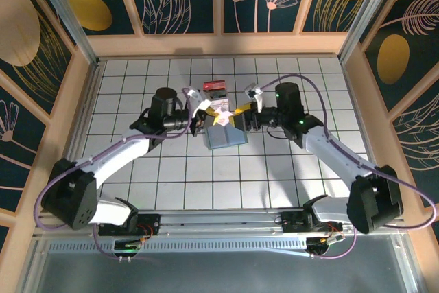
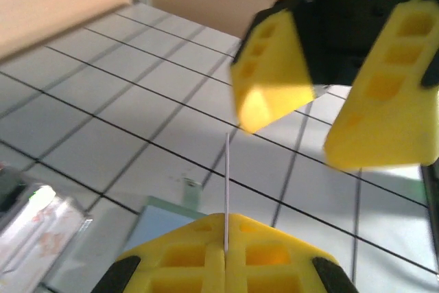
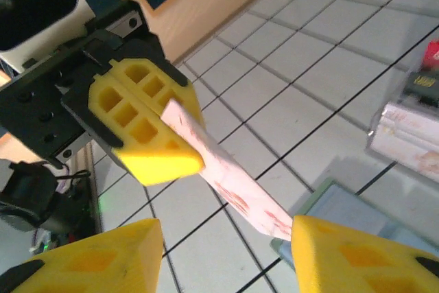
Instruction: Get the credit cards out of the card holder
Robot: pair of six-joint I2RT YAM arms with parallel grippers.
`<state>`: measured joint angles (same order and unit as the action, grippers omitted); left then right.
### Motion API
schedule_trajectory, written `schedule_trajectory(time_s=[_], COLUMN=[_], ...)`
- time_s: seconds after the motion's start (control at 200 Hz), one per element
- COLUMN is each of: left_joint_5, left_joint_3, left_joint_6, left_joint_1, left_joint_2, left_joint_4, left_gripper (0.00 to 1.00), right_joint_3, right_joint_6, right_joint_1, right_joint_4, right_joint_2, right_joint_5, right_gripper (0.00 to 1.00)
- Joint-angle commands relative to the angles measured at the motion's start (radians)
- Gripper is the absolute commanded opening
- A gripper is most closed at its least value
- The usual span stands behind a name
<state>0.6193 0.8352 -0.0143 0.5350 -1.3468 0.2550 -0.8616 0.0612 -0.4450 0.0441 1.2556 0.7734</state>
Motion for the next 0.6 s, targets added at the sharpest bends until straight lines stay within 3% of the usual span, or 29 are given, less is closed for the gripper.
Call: schedule_trajectory(time_s=[0.0,0.16,0.4,0.596], left_joint_5=[-0.152,-0.174,-0.129,-0.113], left_joint_3=[-0.098,-0.218,-0.240,-0.235], left_joint_6=[0.239,0.451,0.614,0.651], left_joint_1=[-0.004,-0.003,-0.003,-0.004], left_joint_2=[0.082,0.136,0.116,0.102], left_joint_4=[0.328,0.584,0.718,0.755], left_gripper=[0.00,0.00,0.00,0.00], right_joint_3=[0.064,0.147,0.220,0.164], right_joint_6=[0.148,0.300,0.522,0.512], right_joint_1=[0.021,0.023,0.015,-0.042], right_joint_4=[0.188,0.394,0.793,0.846], right_joint_2=[-0.066,-0.102,-0.025,0.060], right_joint_5=[-0.070,-0.110,-0.031,-0.034], right_gripper=[0.57,0.61,0.62,0.62])
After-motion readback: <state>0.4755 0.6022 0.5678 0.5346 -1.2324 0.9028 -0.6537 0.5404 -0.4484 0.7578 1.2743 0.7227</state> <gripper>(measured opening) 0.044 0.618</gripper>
